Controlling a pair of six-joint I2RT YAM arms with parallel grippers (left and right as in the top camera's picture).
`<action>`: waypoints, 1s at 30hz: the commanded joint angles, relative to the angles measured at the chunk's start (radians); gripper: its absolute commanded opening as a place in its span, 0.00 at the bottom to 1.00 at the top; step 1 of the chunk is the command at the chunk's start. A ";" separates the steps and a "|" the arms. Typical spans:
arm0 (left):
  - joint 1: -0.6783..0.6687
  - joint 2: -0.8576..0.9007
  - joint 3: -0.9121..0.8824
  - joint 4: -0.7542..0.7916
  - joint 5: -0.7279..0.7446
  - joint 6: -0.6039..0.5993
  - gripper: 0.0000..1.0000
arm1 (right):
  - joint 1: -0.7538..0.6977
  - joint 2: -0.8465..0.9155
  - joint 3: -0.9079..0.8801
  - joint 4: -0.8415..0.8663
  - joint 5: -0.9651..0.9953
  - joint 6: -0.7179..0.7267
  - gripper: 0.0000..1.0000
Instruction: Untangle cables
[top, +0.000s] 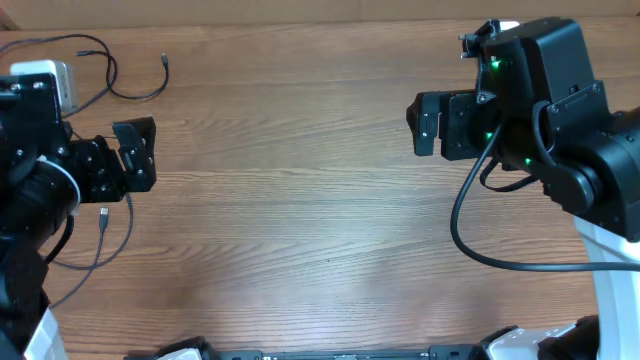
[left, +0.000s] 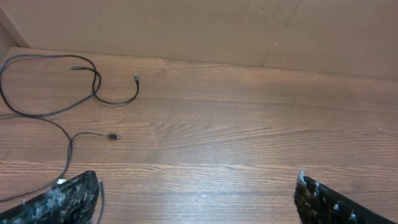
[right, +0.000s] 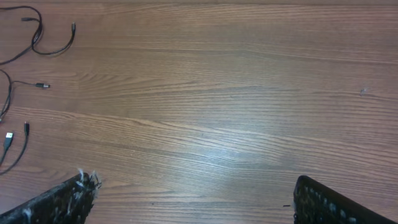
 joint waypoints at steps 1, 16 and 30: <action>0.001 0.016 0.002 0.003 -0.006 -0.009 1.00 | 0.003 0.001 -0.003 -0.005 0.009 -0.004 1.00; 0.001 0.109 0.002 0.003 -0.006 -0.009 1.00 | -0.061 -0.008 -0.008 0.021 0.050 -0.038 1.00; 0.001 0.233 0.002 0.003 -0.006 -0.009 1.00 | -0.374 -0.394 -0.824 0.665 -0.166 -0.187 1.00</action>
